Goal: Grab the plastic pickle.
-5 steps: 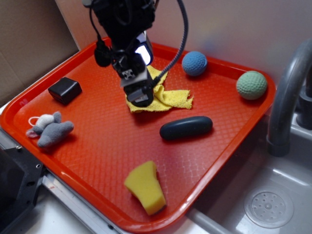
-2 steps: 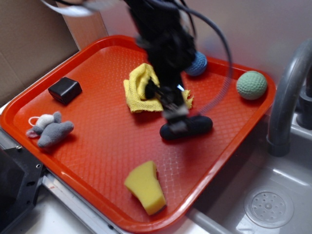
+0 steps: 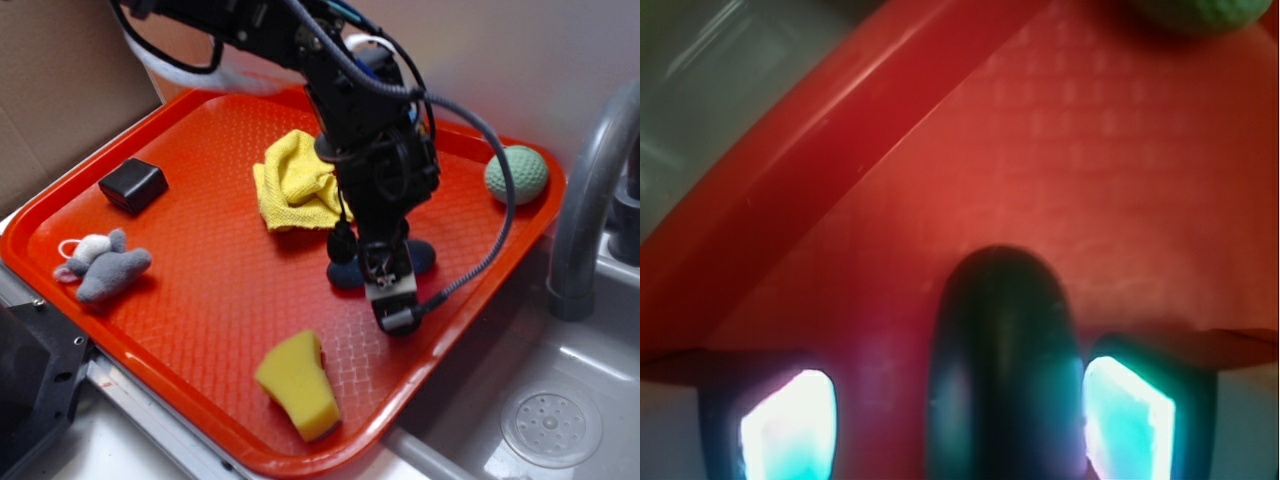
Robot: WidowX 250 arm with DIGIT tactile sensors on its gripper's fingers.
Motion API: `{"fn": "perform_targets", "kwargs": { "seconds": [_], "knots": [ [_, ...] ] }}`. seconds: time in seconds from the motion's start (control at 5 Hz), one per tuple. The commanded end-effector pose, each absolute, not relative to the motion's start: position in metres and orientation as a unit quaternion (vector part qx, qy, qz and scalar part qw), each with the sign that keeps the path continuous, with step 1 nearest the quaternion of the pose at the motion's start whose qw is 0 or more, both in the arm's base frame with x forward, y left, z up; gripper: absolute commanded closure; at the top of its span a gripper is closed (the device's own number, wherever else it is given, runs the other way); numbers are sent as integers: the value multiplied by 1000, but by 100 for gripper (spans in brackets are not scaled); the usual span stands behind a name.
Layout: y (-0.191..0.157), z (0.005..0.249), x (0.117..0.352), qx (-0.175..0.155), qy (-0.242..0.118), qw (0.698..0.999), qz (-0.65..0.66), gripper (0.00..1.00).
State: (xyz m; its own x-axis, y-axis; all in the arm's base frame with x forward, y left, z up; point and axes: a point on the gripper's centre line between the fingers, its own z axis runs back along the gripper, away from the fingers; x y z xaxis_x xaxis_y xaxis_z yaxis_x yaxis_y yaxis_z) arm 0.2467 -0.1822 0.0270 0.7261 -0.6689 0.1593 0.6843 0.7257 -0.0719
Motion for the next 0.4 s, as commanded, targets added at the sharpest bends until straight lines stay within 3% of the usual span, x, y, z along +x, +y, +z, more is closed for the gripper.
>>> {"fn": "perform_targets", "kwargs": {
  "seconds": [0.0, 0.2],
  "knots": [
    [-196, 44, 235, -55, -79, 928, -360, 100],
    [-161, 59, 241, -18, -68, 951, -302, 100]
  ]
}}
